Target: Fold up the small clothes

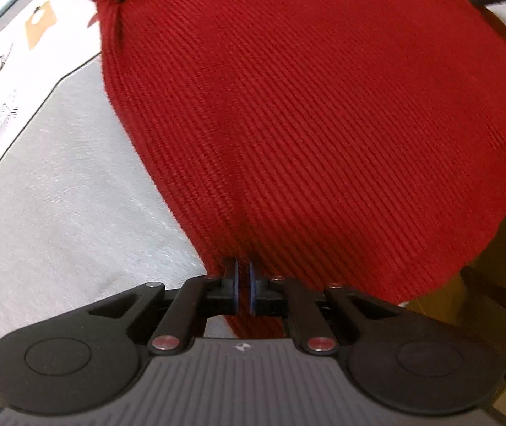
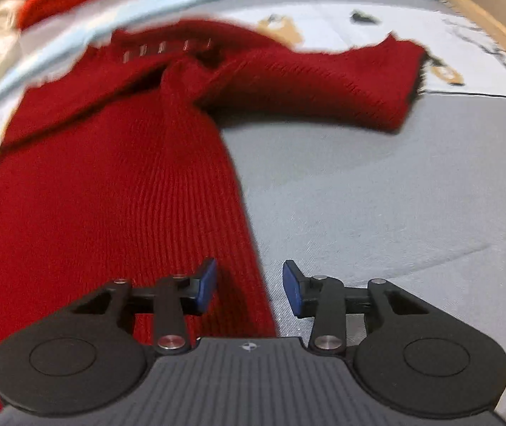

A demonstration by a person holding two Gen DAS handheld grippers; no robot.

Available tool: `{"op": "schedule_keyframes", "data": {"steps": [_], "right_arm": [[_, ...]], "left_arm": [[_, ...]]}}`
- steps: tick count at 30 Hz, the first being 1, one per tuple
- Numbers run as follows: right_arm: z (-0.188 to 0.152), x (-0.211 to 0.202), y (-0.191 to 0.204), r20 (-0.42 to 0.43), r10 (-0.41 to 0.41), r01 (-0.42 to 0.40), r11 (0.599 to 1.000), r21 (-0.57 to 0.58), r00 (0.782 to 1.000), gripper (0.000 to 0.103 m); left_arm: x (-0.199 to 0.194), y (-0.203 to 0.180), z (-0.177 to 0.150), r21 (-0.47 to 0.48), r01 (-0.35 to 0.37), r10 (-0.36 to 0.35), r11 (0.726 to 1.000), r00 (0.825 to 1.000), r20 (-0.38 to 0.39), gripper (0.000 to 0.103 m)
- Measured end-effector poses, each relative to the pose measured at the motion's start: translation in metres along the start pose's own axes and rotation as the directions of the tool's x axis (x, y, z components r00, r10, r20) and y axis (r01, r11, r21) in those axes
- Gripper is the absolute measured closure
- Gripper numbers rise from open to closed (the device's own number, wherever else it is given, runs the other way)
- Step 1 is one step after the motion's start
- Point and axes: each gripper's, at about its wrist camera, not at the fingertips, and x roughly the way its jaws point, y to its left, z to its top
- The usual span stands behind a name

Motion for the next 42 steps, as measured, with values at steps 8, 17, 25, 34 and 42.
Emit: {"op": "schedule_keyframes", "data": {"steps": [8, 17, 25, 34, 42], "right_arm": [[0.009, 0.006, 0.006, -0.025, -0.048, 0.046, 0.996, -0.075, 0.999, 0.096], [0.024, -0.027, 0.001, 0.142, 0.026, -0.029, 0.999, 0.017, 0.989, 0.067], [0.046, 0.027, 0.013, -0.062, 0.018, -0.022, 0.998, -0.053, 0.998, 0.067], [0.065, 0.025, 0.015, -0.062, 0.02, -0.026, 0.995, -0.098, 0.998, 0.067], [0.109, 0.001, -0.005, 0.19, 0.045, -0.067, 0.992, 0.111, 0.981, 0.065]], "left_arm": [[-0.015, 0.015, 0.016, -0.102, -0.001, 0.004, 0.995, 1.0, 0.021, 0.093], [-0.111, 0.002, 0.117, -0.224, -0.06, 0.158, 0.973, 0.878, 0.451, 0.072], [-0.076, -0.039, 0.237, -0.199, 0.009, 0.109, 0.98, 0.812, 0.573, 0.072], [0.011, -0.057, 0.343, -0.211, -0.002, 0.108, 0.978, 0.863, 0.494, 0.049], [0.021, -0.015, 0.338, -0.2, 0.005, 0.104, 0.98, 0.841, 0.532, 0.093]]}}
